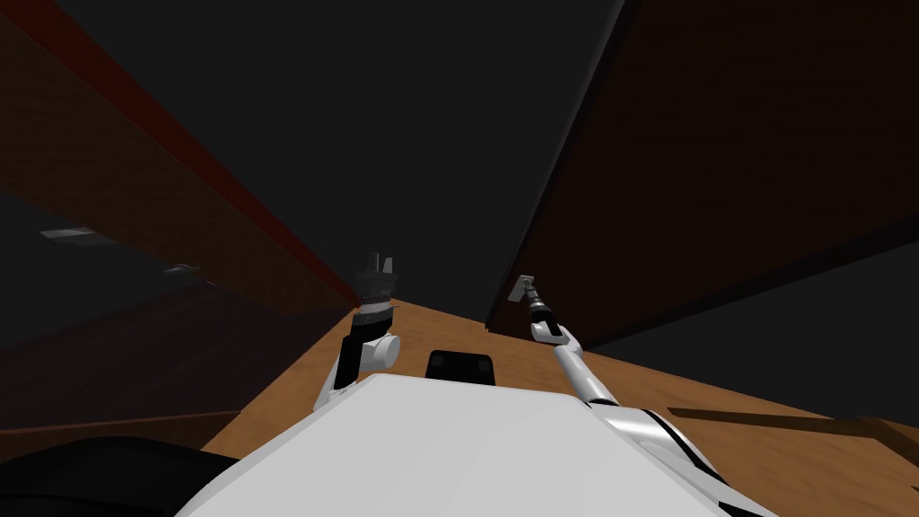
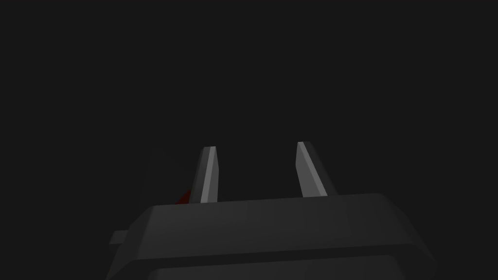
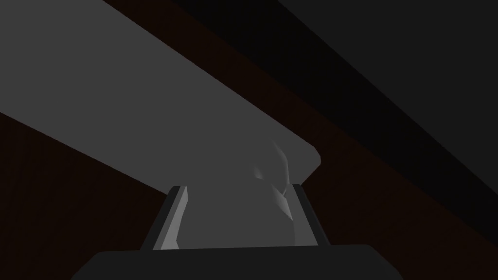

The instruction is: Pull the door open

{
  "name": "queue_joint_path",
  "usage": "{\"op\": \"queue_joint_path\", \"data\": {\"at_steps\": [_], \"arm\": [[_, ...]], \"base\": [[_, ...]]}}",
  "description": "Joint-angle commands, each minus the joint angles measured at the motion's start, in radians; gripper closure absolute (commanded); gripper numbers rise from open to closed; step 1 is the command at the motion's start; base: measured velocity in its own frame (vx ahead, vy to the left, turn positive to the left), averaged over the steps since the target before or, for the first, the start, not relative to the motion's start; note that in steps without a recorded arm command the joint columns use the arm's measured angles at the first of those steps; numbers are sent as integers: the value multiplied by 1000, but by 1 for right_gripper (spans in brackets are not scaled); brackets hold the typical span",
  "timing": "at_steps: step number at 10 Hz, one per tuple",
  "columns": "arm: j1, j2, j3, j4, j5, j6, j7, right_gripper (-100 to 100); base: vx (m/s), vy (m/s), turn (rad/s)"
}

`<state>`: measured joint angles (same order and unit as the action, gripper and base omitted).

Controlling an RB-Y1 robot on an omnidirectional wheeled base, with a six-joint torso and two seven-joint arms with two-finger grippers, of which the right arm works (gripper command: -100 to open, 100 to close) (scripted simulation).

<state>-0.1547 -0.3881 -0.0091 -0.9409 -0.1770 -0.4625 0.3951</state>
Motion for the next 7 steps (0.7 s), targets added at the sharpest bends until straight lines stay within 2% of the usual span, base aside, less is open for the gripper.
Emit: {"op": "queue_joint_path", "data": {"at_steps": [1,4,5,6,7], "arm": [[-5,3,3,6,-15,-1,-50,100],[-17,6,8,17,-39,-2,-126,100],[-17,6,8,17,-39,-2,-134,100],[-22,8,10,23,-52,-3,-172,100],[-22,8,10,23,-52,-3,-175,100]], "base": [[-41,-28,44],[-48,-30,48],[-35,-20,29],[-47,-20,47],[-35,-23,27]]}}
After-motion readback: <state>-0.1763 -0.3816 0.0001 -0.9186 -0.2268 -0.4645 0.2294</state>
